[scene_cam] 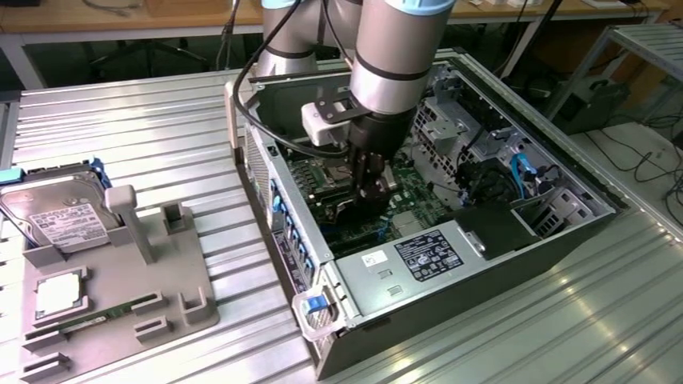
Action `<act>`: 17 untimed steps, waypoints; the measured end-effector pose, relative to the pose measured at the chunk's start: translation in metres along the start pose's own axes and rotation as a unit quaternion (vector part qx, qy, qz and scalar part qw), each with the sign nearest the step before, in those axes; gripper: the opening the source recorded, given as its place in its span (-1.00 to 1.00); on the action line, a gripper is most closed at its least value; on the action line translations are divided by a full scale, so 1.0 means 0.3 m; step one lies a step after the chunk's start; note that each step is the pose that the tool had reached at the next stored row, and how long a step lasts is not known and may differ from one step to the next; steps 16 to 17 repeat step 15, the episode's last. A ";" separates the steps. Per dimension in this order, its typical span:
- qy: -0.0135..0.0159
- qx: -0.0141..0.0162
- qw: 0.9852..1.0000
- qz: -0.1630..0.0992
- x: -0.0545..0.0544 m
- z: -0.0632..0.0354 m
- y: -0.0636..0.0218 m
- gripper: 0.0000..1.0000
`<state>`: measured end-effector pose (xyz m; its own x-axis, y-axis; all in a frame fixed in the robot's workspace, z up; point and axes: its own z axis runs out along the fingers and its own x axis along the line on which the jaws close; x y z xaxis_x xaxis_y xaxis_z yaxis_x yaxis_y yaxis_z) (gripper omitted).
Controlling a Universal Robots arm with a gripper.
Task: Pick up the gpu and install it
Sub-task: 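Insert the gpu into the slot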
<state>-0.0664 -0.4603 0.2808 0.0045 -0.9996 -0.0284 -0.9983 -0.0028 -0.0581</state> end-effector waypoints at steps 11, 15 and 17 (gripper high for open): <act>0.000 0.000 1.000 0.000 0.000 0.000 0.000 -0.79; 0.000 0.000 1.000 0.000 0.000 0.000 0.000 -0.79; 0.000 0.000 1.000 0.000 0.000 0.000 0.000 -0.79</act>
